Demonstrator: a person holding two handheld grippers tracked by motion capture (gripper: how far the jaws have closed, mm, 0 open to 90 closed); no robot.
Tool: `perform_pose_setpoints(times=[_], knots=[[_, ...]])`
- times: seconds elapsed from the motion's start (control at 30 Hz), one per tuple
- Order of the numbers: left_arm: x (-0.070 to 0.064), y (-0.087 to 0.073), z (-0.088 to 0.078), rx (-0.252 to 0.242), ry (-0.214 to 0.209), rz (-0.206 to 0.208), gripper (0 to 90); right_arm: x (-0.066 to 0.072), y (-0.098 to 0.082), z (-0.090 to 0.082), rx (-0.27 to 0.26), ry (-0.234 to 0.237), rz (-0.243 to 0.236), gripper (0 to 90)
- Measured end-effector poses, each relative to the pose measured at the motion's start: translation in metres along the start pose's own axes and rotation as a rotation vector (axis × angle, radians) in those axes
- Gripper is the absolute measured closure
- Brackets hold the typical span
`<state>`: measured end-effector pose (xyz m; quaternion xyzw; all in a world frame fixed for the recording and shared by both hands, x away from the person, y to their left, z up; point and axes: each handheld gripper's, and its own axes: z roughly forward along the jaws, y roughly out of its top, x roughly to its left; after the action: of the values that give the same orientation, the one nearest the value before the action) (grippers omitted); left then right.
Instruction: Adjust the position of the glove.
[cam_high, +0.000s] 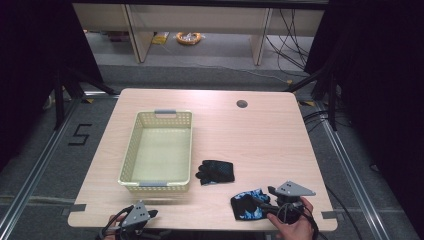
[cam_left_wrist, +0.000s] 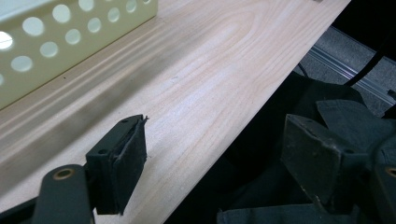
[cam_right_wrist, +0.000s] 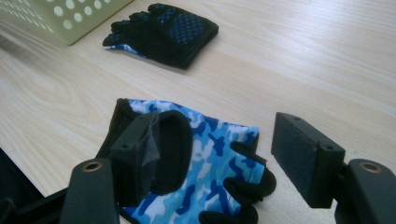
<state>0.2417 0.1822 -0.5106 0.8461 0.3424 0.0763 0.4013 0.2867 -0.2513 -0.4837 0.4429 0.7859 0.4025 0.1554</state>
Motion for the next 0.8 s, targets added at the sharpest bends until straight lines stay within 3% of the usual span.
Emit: perform_pose_setpoints(times=[0.07,0.27,0.3,0.33,0.37,0.4,0.47,0.63,0.7,0.77,0.8], knots=[[0.001,0.000,0.000,0.002,-0.003,0.023,21.8,0.001,0.000,0.000,0.004,0.001,0.000,35.9],[0.001,0.000,0.000,0.001,0.000,0.026,21.8,0.000,0.001,0.000,0.003,0.002,-0.026,35.9],[0.001,0.001,-0.001,0.003,-0.002,0.028,21.8,0.002,0.001,0.000,0.009,0.001,-0.005,35.9],[0.001,0.001,-0.001,0.001,-0.003,0.026,21.8,0.001,0.001,0.001,0.005,0.005,-0.025,35.8],[0.000,0.000,0.000,-0.005,0.003,0.019,21.8,0.003,0.001,0.000,0.016,0.004,-0.002,35.7],[0.000,0.000,0.000,-0.005,0.003,0.019,21.7,0.000,0.002,0.002,0.006,0.005,-0.035,35.6],[-0.001,0.000,0.001,-0.023,-0.009,0.000,21.6,0.001,0.003,0.002,0.006,0.008,-0.031,35.5],[0.001,0.001,0.000,-0.004,0.015,0.029,21.0,0.003,0.009,0.005,-0.005,0.023,-0.034,35.8],[0.000,0.000,0.001,-0.014,0.011,-0.002,20.1,0.003,0.013,0.006,-0.020,0.020,-0.059,36.4],[-0.001,0.000,0.001,-0.021,-0.006,-0.006,19.7,0.007,0.018,0.007,-0.021,0.045,-0.038,37.2],[0.000,0.000,0.001,-0.013,0.013,0.007,19.5,0.006,0.021,0.008,-0.018,0.042,-0.068,37.8]])
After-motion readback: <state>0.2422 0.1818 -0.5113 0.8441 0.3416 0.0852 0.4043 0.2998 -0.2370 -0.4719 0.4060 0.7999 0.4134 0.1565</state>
